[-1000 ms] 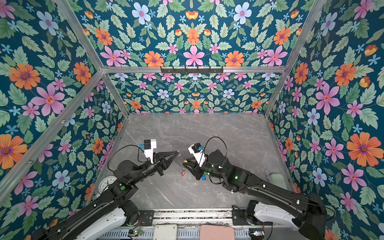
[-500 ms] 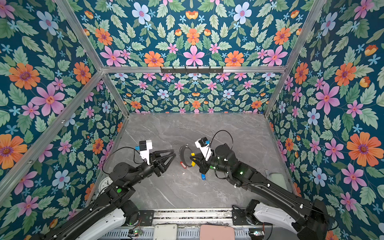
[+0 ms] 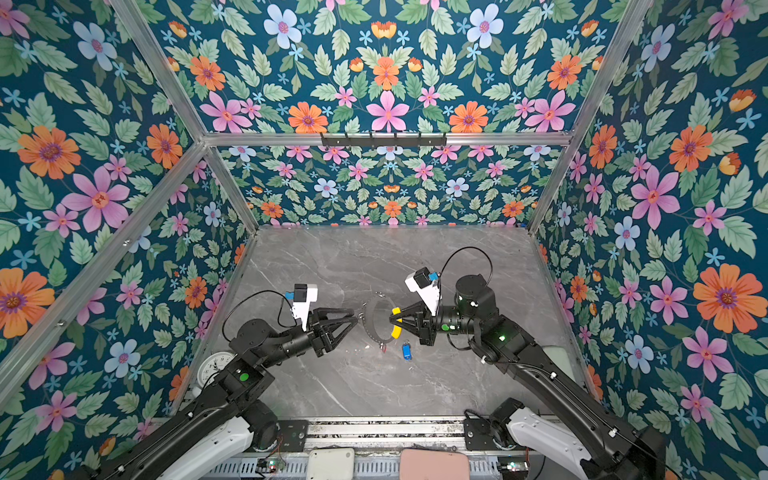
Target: Remove the keys from the keyring
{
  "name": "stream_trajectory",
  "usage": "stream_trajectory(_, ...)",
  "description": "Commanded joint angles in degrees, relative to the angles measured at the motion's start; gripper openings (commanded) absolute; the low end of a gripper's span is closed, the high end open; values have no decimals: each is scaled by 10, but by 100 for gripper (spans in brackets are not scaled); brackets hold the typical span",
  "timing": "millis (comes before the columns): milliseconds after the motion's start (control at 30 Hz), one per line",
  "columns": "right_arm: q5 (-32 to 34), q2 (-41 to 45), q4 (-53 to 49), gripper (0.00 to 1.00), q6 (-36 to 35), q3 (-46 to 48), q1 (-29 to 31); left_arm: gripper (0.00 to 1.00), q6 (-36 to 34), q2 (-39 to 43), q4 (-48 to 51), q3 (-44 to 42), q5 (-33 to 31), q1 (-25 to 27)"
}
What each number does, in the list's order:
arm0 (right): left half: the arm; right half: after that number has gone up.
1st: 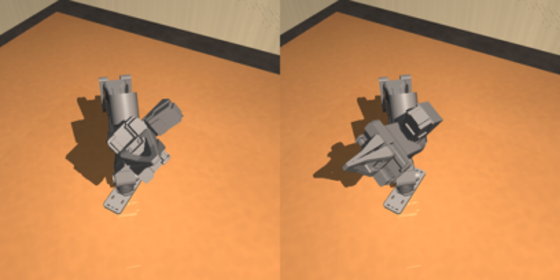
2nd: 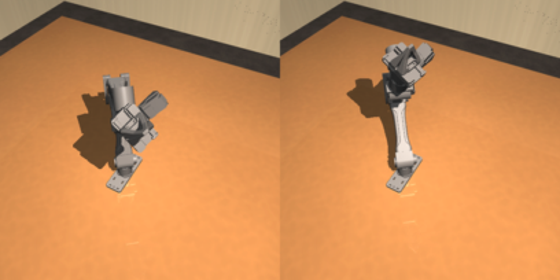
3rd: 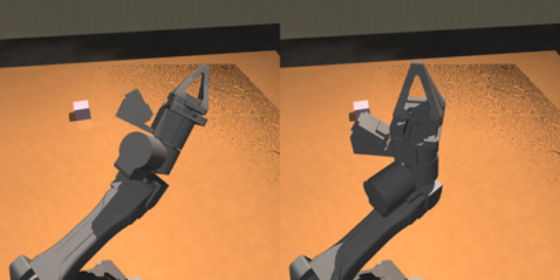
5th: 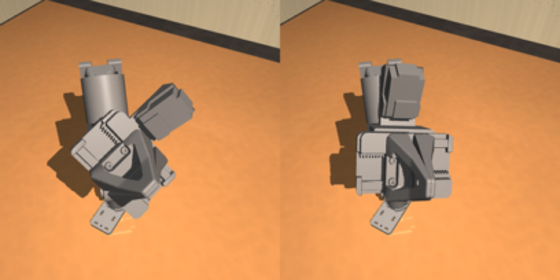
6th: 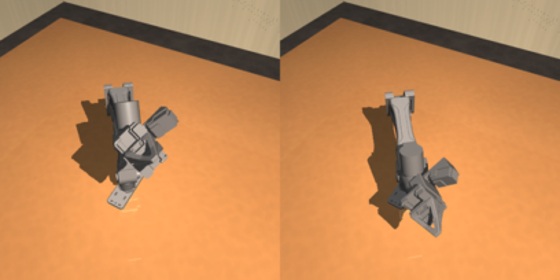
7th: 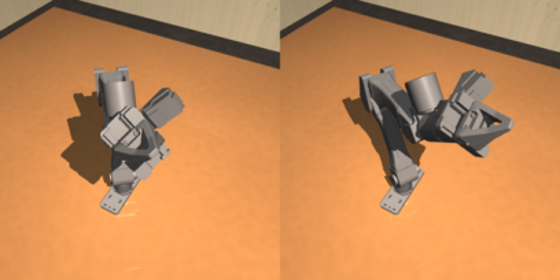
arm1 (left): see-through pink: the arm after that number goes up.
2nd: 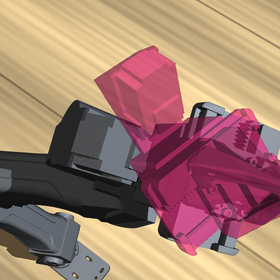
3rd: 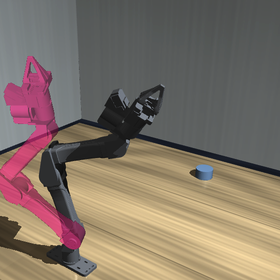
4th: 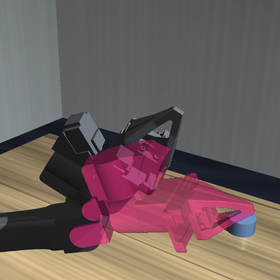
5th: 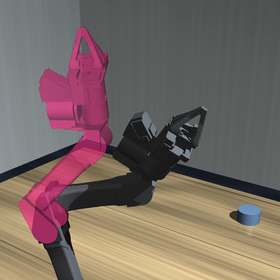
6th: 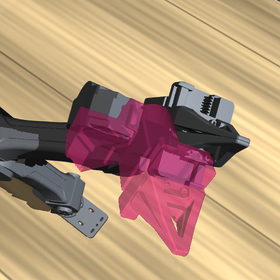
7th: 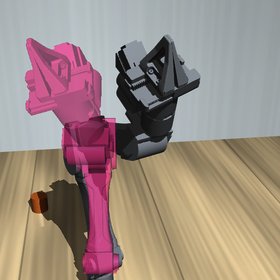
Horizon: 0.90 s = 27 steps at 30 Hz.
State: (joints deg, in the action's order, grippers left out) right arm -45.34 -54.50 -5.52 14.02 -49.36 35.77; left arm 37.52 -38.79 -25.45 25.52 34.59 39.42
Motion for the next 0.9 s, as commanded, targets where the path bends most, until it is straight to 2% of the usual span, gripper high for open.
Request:
stream_trajectory(0,-43,-8,22,0,-5,-10,0,50,22,-3,-55,-5,57,-1)
stream_trajectory(267,-85,-37,33,0,-3,-35,0,46,39,-24,-87,-10,82,-1)
stream_trajectory(533,-95,-62,26,0,-3,-48,-1,14,59,-44,-128,-8,95,-1)
stream_trajectory(667,-85,-68,26,0,0,-53,0,4,70,-48,-145,-12,93,-1)
stream_trajectory(733,-74,-68,27,6,7,-53,0,0,74,-49,-149,-13,86,-1)
stream_trajectory(867,-32,-61,35,33,26,-52,0,0,94,-49,-175,-19,55,-1)
